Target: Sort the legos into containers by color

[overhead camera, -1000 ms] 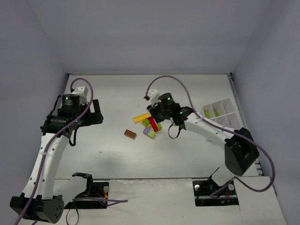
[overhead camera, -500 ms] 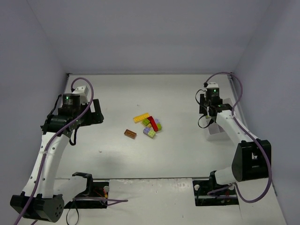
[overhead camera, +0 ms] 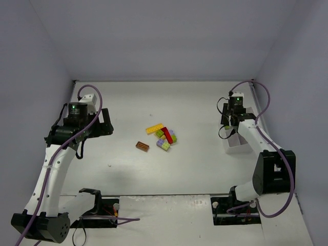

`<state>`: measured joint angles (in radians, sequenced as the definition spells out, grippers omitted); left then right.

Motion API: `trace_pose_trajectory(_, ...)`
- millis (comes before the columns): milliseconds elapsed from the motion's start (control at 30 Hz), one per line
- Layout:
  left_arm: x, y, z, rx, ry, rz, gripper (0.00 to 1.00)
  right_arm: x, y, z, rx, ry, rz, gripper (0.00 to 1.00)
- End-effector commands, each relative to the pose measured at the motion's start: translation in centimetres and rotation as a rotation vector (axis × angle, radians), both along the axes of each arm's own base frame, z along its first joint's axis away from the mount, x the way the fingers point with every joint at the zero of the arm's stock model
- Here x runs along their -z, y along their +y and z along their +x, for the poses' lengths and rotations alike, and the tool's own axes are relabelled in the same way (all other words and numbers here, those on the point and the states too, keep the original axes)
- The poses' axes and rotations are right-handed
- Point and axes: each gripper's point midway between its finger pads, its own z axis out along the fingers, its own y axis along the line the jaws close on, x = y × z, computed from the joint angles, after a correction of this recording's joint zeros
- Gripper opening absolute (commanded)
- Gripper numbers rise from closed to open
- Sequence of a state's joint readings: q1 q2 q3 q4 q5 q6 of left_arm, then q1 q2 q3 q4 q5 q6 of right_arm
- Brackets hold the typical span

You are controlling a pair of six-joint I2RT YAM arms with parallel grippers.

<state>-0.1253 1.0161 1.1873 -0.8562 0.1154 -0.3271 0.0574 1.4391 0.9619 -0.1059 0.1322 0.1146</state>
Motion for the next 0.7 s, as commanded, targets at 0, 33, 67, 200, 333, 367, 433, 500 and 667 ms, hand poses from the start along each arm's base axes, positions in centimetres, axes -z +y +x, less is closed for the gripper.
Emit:
trace_pose_trajectory(0, -1.4, -0.4, 0.7, 0.004, -0.062, -0.017, 0.85, -0.8, -0.6, 0.8, 0.041, -0.031, 0.0, 0.13)
trace_pose_trajectory(33, -1.4, -0.3, 0.6, 0.003, -0.062, -0.016, 0.85, -0.8, -0.6, 0.8, 0.04, -0.031, -0.001, 0.15)
trace_pose_trajectory(67, -1.4, -0.3, 0.7, 0.003, -0.063, -0.017, 0.85, -0.7, -0.7, 0.8, 0.042, -0.028, -0.001, 0.17)
trace_pose_trajectory(200, -1.3, -0.4, 0.6, 0.004, -0.062, -0.017, 0.85, -0.6, -0.6, 0.9, 0.045, -0.028, 0.001, 0.27)
trace_pose_trajectory(333, -1.3, -0.3, 0.7, 0.003, -0.06, -0.016, 0.85, -0.7, -0.7, 0.9, 0.05, -0.031, -0.002, 0.31)
trace_pose_trajectory(367, -1.3, -0.3, 0.7, 0.003, -0.06, -0.016, 0.85, -0.8, -0.7, 1.0, 0.047, -0.032, -0.001, 0.35)
trace_pose_trajectory(433, -1.3, -0.4, 0.7, 0.005, -0.06, -0.016, 0.85, -0.9, -0.7, 0.9, 0.048, -0.035, -0.001, 0.36)
trace_pose_trajectory(500, -1.3, -0.4, 0.7, 0.006, -0.06, -0.017, 0.85, -1.1, -0.8, 1.0, 0.052, -0.041, -0.002, 0.38)
trace_pose_trajectory(667, -1.3, -0.4, 0.7, 0.005, -0.062, -0.018, 0.85, -1.7, -0.6, 1.0, 0.049, -0.056, 0.003, 0.42)
